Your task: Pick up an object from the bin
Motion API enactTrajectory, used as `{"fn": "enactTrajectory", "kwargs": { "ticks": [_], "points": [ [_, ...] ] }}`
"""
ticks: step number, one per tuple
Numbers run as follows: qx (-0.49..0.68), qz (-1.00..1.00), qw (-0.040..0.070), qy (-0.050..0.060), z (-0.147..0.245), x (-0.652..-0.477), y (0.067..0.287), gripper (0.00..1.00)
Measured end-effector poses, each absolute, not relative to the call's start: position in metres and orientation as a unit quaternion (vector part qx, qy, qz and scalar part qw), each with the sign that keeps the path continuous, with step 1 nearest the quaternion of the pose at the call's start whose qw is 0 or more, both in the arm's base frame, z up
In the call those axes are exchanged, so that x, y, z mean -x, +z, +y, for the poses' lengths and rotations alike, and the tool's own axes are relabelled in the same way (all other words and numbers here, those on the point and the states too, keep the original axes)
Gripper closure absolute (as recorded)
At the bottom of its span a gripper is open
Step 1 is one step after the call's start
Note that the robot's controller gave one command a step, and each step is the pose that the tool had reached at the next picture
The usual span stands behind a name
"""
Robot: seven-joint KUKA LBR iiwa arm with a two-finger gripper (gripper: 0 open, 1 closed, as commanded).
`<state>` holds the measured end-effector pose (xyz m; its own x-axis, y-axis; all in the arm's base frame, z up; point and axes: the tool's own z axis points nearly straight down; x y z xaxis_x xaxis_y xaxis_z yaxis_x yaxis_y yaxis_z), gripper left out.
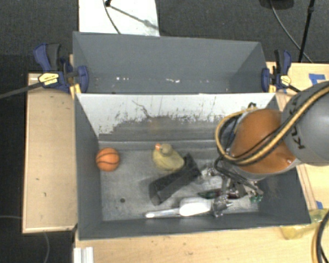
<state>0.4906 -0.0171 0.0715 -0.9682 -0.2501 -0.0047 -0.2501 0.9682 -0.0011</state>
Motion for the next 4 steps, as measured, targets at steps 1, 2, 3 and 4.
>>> {"fn": "enactTrajectory", "kwargs": {
  "ticks": [1,2,3,4],
  "points": [
    [0.126,0.992,0.007,0.0,-0.0163,-0.4931,0.0733,1.0],
    [0.127,0.992,0.002,0.0,-0.0171,-0.4905,0.0715,0.0],
    [0.126,0.992,0.007,-0.001,-0.017,-0.4932,0.0733,1.0],
    [0.127,0.992,0.002,0.0,-0.0172,-0.4906,0.0715,0.0]
  ]
}}
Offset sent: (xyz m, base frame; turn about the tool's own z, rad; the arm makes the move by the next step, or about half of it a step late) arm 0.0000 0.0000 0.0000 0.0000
